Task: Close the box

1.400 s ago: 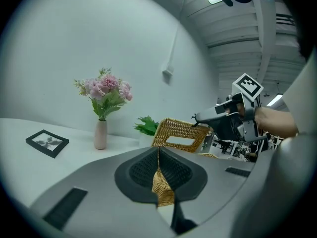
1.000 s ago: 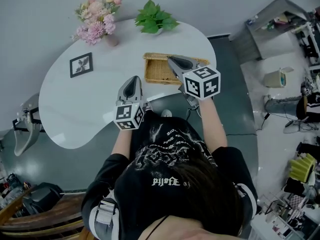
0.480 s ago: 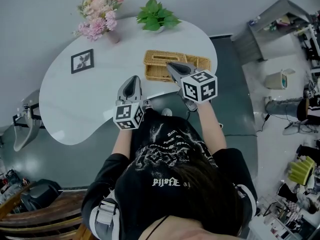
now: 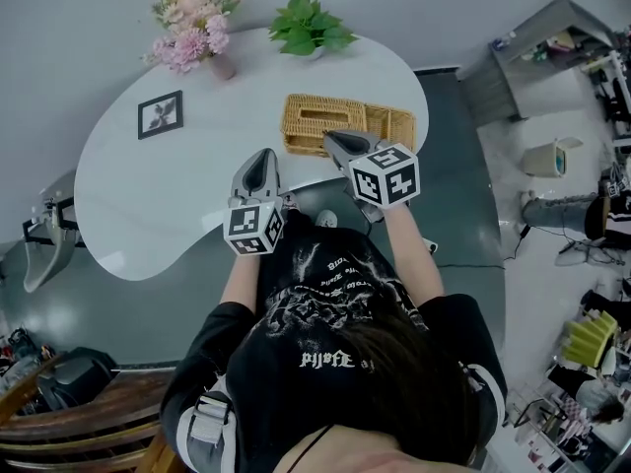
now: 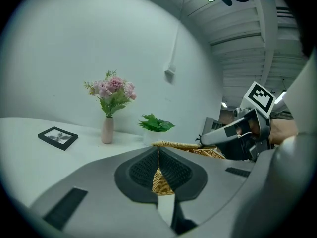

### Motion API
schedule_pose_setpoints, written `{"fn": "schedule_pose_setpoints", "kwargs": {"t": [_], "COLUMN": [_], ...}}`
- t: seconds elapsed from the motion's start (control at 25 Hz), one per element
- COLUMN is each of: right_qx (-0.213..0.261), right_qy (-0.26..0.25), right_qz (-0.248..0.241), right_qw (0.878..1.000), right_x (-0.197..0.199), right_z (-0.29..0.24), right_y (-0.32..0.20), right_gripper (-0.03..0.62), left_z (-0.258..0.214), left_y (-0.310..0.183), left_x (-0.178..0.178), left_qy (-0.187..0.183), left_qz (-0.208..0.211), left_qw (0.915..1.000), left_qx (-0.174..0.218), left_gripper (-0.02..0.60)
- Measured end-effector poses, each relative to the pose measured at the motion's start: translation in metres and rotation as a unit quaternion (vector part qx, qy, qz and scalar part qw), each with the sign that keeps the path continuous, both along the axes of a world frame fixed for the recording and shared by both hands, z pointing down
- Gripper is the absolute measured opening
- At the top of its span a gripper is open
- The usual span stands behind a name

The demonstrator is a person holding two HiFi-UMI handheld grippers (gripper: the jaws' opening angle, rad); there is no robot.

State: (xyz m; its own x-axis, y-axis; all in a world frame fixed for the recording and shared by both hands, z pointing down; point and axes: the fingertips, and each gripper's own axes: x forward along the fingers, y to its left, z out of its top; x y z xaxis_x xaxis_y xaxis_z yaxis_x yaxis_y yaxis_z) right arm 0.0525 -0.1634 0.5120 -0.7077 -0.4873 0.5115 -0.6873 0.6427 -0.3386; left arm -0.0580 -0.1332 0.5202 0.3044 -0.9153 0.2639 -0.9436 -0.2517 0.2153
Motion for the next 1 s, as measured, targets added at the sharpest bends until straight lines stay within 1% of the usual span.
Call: {"fn": "schedule_pose_setpoints", "kwargs": {"t": [0.56, 1.0], "right_qx": [-0.027, -0.035], "right_qy": [0.005, -0.001], "right_qz": [-0.002, 0.014], "right_qw": [1.000, 0.999], "right_x": [0.001, 0.005], "right_z": [0.032, 0.053], "right_y": [0.014, 0.022], "right_gripper": [0.043, 0.043], "left_z": [0.006, 0.011], "left_y": [0.005, 0.018], "left_x": [0.008, 0.013], "left_qy": [-0.001, -0.011], "left_qz": [-0.004, -0.009], "left_qw": [1.0000, 0.9998], "left_qx": [-0.004, -0.011], "left_gripper": [0.025, 0.025]}}
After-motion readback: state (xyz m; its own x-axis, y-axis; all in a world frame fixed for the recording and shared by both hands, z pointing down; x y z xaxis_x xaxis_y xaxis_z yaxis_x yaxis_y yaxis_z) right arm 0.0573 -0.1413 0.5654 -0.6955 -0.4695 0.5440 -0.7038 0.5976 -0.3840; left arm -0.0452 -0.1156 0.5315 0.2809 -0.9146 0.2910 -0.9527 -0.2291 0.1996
